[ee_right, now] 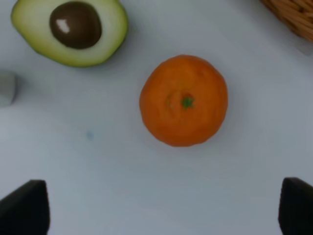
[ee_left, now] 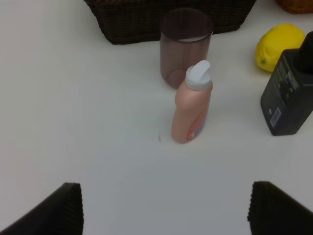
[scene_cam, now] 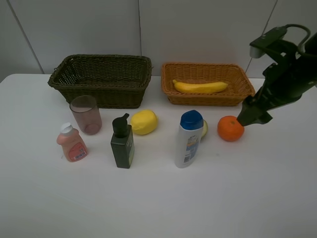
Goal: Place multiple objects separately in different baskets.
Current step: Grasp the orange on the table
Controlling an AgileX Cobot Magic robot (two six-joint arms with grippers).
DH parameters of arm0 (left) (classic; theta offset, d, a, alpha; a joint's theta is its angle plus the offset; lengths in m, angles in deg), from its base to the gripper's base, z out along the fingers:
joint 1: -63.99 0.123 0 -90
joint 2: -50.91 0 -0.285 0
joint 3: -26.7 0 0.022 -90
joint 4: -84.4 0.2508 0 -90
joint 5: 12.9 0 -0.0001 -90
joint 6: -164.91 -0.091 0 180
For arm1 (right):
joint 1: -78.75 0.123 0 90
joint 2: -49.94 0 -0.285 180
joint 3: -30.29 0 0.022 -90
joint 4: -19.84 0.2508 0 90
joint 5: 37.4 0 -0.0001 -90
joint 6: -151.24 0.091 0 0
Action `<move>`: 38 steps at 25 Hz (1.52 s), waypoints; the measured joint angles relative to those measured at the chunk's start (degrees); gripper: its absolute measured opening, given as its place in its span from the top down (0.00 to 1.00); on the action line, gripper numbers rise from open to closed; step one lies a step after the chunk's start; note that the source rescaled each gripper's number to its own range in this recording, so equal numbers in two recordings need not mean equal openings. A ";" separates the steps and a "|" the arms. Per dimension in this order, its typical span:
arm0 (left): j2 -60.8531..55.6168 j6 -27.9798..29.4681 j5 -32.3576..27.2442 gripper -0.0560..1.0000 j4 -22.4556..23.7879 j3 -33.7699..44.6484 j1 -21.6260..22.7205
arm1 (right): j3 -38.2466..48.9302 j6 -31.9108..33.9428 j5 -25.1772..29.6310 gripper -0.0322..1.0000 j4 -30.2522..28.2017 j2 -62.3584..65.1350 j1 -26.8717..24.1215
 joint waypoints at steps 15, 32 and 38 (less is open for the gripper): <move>0.00 0.00 0.00 0.09 0.00 0.00 0.00 | 1.83 7.93 -18.83 0.01 2.11 -11.81 -3.04; 0.00 0.00 0.00 0.09 0.00 0.00 0.00 | 1.96 8.15 -27.53 0.01 3.15 -21.77 -4.37; 0.00 0.00 0.00 0.09 0.00 0.00 0.00 | 1.96 8.20 -28.79 0.01 3.35 -23.91 -4.37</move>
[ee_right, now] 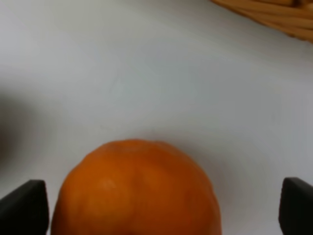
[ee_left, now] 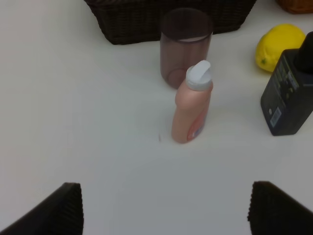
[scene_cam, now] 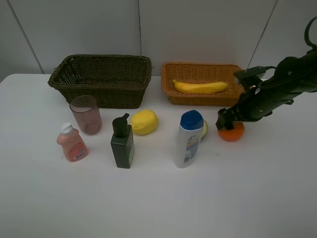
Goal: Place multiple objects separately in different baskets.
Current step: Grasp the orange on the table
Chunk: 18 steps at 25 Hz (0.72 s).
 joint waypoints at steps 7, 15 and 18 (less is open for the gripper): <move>0.00 0.00 0.00 0.09 0.00 0.00 0.00 | 0.00 0.00 0.18 0.01 1.02 -1.45 0.00; 0.00 0.00 0.00 0.09 0.00 0.00 0.00 | 0.00 0.00 0.39 0.03 1.20 -1.62 0.00; 0.00 0.00 0.00 0.09 0.00 0.00 0.00 | 0.00 0.00 0.40 0.17 1.26 -1.62 0.00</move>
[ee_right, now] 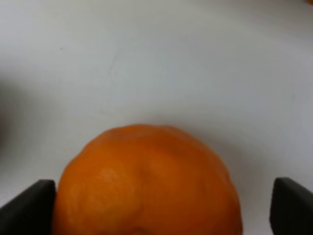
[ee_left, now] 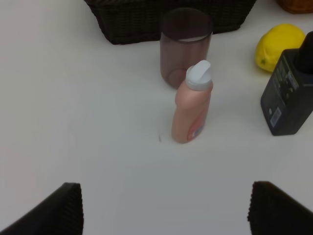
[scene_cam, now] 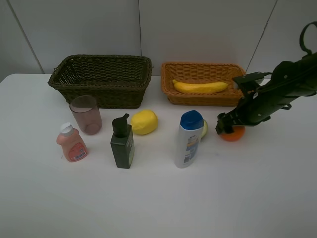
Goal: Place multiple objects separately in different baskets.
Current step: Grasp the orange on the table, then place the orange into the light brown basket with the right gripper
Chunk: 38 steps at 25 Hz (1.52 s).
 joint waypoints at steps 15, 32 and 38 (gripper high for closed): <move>0.00 0.00 0.00 0.09 0.00 0.00 0.00 | 0.00 0.00 1.86 0.38 0.00 0.00 0.00; 0.00 0.00 0.00 0.09 0.00 0.00 0.00 | 0.00 0.00 15.20 0.38 0.00 7.20 0.00; 0.00 0.00 0.00 0.09 0.00 0.00 0.00 | -4.47 0.00 22.79 0.38 0.00 10.85 0.00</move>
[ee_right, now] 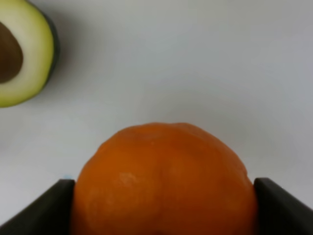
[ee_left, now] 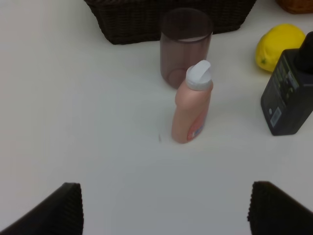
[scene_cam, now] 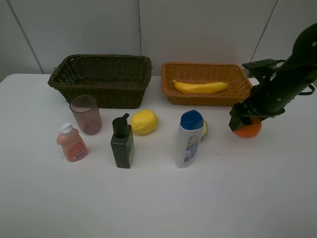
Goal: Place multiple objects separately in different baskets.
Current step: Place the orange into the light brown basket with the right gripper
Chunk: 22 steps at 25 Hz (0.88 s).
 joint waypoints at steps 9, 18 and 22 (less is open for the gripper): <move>0.00 0.00 0.00 0.09 0.00 0.00 0.00 | -11.72 0.00 4.44 0.38 -0.26 0.06 0.00; 0.00 0.00 0.00 0.09 0.00 0.00 0.00 | -23.66 0.00 3.64 0.38 -8.09 -6.45 0.00; 0.00 0.00 0.00 0.09 0.00 0.00 0.00 | -29.69 0.00 3.18 0.38 -9.89 -11.27 -0.67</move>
